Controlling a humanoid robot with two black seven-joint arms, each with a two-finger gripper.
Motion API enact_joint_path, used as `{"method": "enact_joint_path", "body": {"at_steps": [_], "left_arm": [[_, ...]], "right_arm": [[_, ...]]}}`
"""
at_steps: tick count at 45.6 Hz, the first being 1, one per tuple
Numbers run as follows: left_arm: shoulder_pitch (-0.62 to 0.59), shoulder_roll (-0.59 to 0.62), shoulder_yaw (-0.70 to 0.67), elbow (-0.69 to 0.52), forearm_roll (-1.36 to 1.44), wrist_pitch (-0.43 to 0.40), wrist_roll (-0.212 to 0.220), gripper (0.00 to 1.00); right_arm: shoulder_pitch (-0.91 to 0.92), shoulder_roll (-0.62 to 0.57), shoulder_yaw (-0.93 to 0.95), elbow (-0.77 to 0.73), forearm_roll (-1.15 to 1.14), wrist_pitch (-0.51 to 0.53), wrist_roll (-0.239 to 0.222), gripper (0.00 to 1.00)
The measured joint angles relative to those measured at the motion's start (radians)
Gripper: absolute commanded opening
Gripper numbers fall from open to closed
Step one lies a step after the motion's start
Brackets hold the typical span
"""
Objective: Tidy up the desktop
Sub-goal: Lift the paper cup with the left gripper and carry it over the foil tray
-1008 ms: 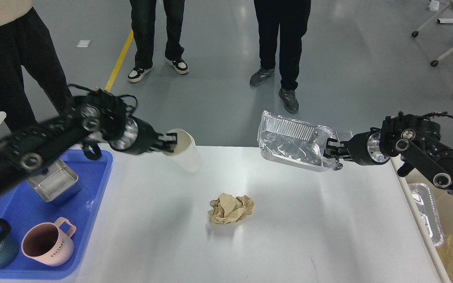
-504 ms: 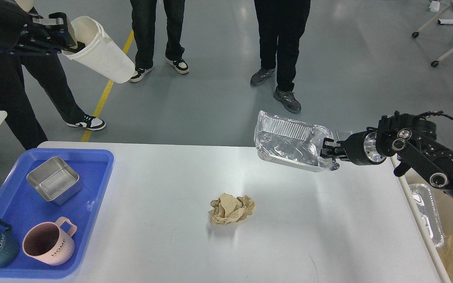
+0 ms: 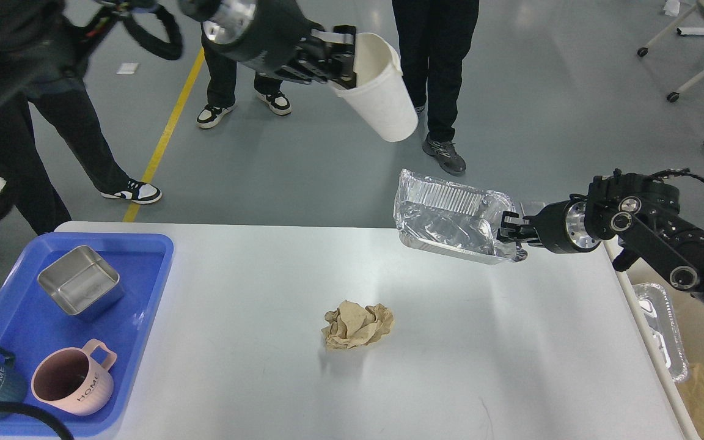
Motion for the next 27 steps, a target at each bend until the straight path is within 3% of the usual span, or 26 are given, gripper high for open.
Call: {"method": "enact_joint_path", "body": {"at_steps": [6,12,27], "left_arm": [[-0.005,-0.193,0.010,0.216,0.086,0.004,-0.039,0.01],[0.019,-0.304,0.013,0.335,0.142,0.024,-0.076,0.01],[0.105,-0.399,0.104,0.378,0.174,0.168,-0.146,0.02]], "right_arm": [[0.001,-0.002,0.000,0.009,0.000,0.000,0.000,0.00],[0.001,-0.012,0.001,0.019,0.001,0.000,0.000,0.00],[-0.007,-0.029,0.003,0.034,0.002,0.000,-0.001,0.00]]}}
